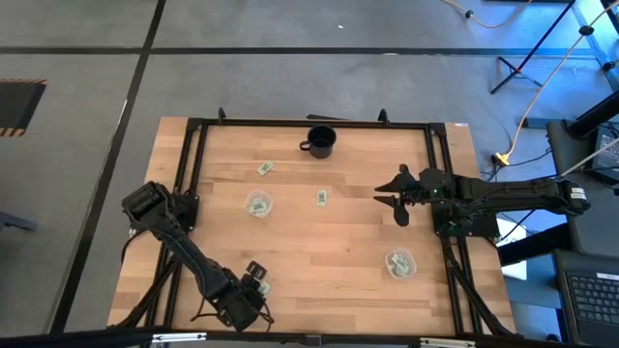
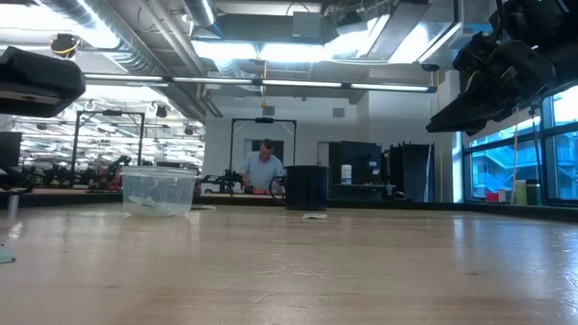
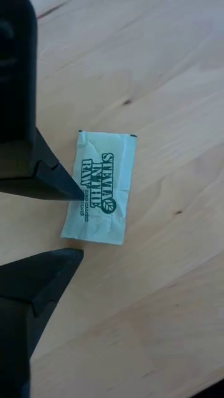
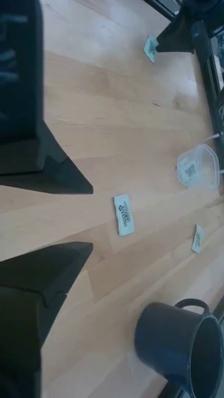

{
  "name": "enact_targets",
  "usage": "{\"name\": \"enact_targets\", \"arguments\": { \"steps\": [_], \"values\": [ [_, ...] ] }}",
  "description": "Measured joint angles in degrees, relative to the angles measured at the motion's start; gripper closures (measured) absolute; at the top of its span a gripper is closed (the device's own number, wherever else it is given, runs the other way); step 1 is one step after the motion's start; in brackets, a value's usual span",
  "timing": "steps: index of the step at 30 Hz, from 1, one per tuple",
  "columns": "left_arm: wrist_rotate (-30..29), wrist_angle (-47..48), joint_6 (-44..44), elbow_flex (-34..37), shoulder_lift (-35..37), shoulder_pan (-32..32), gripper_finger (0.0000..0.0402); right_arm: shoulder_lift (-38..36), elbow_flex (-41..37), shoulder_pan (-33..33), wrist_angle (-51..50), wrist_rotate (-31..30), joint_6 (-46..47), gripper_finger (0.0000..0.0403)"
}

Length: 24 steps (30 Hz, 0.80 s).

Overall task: Pick and place items into bin
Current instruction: Put the white stevia packet into the top transparent bin

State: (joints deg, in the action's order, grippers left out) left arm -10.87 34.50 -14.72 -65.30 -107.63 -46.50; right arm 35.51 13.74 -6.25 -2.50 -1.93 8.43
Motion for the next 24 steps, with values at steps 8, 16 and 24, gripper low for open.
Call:
{"name": "enact_targets", "arguments": {
  "steps": [8,16,24],
  "values": [
    [-1.1,-0.5,0.0,0.0,0.0,0.0,0.0270,0.0,0.0,0.0,0.0,0.0,0.3,0.0265],
    [-2.6,-0.8,4.7,0.0,-0.1,-0.5,0.0270,0.0,0.0,0.0,0.0,0.0,0.3,0.0265],
    [-0.3,-1.2,5.6,0.0,-0.1,0.4,0.0276,0.0,0.0,0.0,0.0,0.0,0.5,0.0265]
  ]
}}
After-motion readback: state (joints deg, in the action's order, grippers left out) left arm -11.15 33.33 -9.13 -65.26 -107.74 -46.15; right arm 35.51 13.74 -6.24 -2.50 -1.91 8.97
